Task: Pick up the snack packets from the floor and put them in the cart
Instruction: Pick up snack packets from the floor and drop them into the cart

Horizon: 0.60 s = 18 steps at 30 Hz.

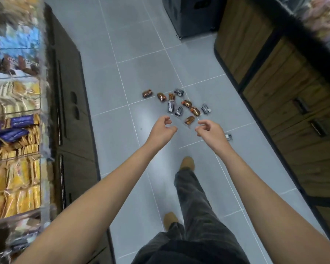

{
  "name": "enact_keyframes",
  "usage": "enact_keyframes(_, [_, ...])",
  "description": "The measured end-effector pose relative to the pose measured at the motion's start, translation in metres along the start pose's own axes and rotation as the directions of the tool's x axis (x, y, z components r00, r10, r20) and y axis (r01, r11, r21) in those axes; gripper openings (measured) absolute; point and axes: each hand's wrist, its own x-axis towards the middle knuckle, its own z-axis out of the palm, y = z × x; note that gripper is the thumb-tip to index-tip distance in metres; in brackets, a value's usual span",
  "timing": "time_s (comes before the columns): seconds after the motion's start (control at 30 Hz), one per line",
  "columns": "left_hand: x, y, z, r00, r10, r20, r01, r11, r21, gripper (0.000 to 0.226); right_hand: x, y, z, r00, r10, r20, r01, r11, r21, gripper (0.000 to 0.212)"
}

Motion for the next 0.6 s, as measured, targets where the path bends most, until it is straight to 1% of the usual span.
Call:
enact_keyframes(0.1, [0.062, 0.021, 0.003, 0.999, 0.003, 0.042, -0.005, 0.999, 0.042, 0.046, 0.057, -0.011, 0.000, 0.999, 0.037, -0.022, -0.037, 0.999, 0.027, 0.022])
enact_keyframes(0.17, [0.108, 0.038, 0.005, 0.997, 0.013, 0.077, -0.019, 0.997, 0.080, 0.047, 0.100, -0.017, -0.002, 0.997, 0.065, -0.047, -0.063, 0.997, 0.042, 0.030])
enact_keyframes(0.23, [0.151, 0.055, 0.008, 0.995, -0.004, 0.100, -0.008, 0.993, 0.115, 0.048, 0.139, -0.024, -0.005, 0.992, 0.105, -0.064, -0.102, 0.994, 0.045, 0.035])
enact_keyframes(0.33, [0.207, 0.077, 0.013, 0.990, -0.041, 0.133, 0.016, 0.983, 0.183, 0.049, 0.192, -0.033, -0.008, 0.980, 0.179, -0.087, -0.175, 0.983, 0.050, 0.036])
enact_keyframes(0.4, [0.244, 0.088, 0.017, 0.987, -0.043, 0.155, 0.011, 0.979, 0.203, 0.039, 0.225, -0.038, -0.008, 0.974, 0.209, -0.093, -0.204, 0.977, 0.059, 0.034])
enact_keyframes(0.47, [0.278, 0.099, 0.020, 0.985, -0.041, 0.169, 0.005, 0.979, 0.206, 0.021, 0.257, -0.045, -0.009, 0.969, 0.232, -0.087, -0.227, 0.972, 0.063, 0.032])
enact_keyframes(0.57, [0.322, 0.110, 0.026, 0.978, -0.066, 0.196, 0.017, 0.969, 0.246, 0.019, 0.297, -0.055, -0.010, 0.959, 0.273, -0.072, -0.266, 0.960, 0.090, 0.034])
enact_keyframes(0.6, [0.338, 0.110, 0.029, 0.974, -0.084, 0.211, 0.025, 0.963, 0.268, 0.026, 0.310, -0.056, -0.009, 0.954, 0.289, -0.076, -0.280, 0.954, 0.106, 0.034])
